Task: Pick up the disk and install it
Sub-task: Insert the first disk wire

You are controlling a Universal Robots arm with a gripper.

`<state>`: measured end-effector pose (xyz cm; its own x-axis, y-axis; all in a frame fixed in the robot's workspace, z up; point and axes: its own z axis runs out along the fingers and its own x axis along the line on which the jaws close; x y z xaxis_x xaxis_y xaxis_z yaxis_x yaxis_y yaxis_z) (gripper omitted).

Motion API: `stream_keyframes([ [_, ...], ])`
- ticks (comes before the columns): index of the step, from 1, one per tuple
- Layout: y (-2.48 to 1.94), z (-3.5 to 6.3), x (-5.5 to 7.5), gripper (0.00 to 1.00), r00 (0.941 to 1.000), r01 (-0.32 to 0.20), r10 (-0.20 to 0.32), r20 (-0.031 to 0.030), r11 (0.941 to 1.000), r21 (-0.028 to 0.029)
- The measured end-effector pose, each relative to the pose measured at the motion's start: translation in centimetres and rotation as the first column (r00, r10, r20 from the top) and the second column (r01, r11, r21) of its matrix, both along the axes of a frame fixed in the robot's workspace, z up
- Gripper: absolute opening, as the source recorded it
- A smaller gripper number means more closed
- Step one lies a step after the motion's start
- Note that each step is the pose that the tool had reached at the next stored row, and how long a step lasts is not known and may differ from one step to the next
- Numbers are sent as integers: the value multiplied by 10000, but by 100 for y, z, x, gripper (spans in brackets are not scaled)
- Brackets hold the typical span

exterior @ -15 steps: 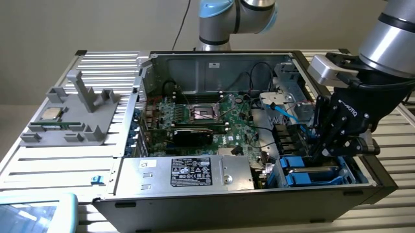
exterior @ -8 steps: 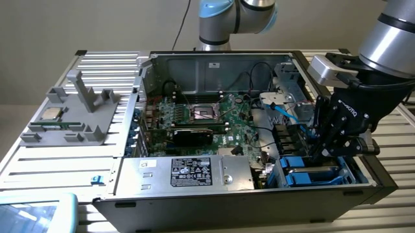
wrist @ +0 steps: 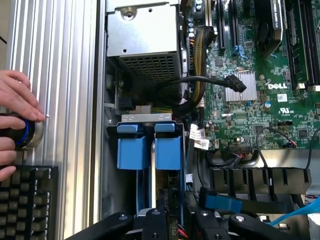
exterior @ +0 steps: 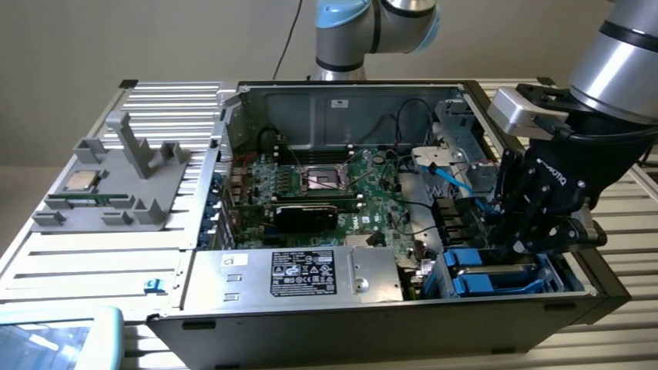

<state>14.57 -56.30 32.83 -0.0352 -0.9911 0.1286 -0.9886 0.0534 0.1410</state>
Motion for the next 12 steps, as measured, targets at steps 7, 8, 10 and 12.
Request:
stream_keyframes([
  [7, 0, 123, -1, 31, 10000, 1, -1, 0, 9998, -200],
  [8, 0, 152, -1, 31, 10000, 2, -2, 0, 9997, -244],
  [10, 0, 212, 0, 31, 10000, 0, 0, 0, 9995, -318],
  [12, 0, 273, 2, 31, 10000, 0, 0, 0, 9992, -400],
])
